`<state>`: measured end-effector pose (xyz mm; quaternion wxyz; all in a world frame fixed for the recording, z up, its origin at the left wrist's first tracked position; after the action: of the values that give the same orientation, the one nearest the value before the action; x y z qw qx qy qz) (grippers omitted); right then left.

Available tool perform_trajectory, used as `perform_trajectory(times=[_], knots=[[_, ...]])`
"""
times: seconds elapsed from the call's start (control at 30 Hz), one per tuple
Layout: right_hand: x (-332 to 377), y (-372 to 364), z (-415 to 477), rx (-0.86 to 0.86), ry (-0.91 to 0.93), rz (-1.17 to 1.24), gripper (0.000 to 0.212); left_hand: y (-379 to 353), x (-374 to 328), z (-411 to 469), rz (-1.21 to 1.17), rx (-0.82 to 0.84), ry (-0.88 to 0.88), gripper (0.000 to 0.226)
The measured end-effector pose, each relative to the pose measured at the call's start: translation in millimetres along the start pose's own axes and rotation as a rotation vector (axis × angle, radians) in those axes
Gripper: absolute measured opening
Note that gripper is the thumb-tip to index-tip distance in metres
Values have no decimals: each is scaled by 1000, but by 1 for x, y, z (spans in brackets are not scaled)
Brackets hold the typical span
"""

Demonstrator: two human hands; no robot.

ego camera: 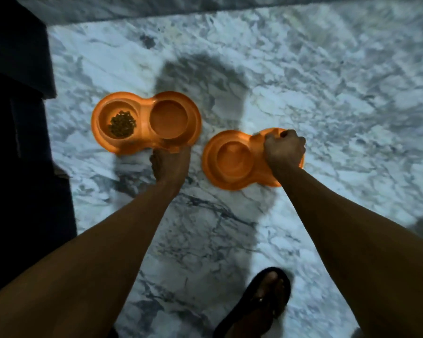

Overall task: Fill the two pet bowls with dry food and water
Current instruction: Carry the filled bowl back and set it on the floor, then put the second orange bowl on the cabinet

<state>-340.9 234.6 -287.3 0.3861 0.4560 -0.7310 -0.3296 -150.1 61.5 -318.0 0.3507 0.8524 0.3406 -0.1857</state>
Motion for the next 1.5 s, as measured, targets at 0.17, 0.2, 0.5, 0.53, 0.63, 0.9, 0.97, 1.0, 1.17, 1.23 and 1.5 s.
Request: perform_trajectory(times=[0.17, 0.2, 0.5, 0.53, 0.63, 0.9, 0.97, 1.0, 1.17, 1.23, 1.5], knots=[[-49, 11, 28, 46, -23, -54, 48, -68, 17, -31, 150, 188, 72, 92], [-55, 13, 33, 33, -22, -52, 47, -75, 20, -32, 182, 178, 50, 90], [-86, 27, 45, 190, -65, 52, 47, -77, 16, -41, 195, 39, -54, 41], [-86, 33, 41, 189, -66, 66, 47, -71, 11, -48, 183, 39, -61, 39], [-71, 65, 17, 196, -60, 115, 48, -41, -15, -77, 136, 5, -70, 37], [26, 228, -86, 236, -15, 314, 73, 90, -160, -202, -15, -41, -59, 22], [53, 279, -125, 251, 6, 356, 77, 135, -205, -249, -55, -68, -92, 25], [66, 304, -145, 253, 21, 378, 76, 158, -226, -271, -81, -87, -110, 24], [118, 414, -248, 222, 94, 443, 70, 269, -300, -374, -204, -133, -152, 44], [135, 446, -290, 213, 123, 467, 69, 311, -321, -407, -213, -141, -200, 23], [204, 509, -449, 190, 253, 542, 52, 480, -355, -483, -344, -211, -270, 49]])
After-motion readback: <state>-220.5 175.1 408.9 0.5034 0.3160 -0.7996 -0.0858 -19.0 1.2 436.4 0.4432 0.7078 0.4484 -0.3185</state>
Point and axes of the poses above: each hand's wrist, its own z-axis towards the middle knuckle, its own y-axis out of the back of the hand, x = y × z, the point moved 3 cm from there along z, towards the middle knuckle, and after that the axes turned 7 degrees about -z, right-handed, at the moved point
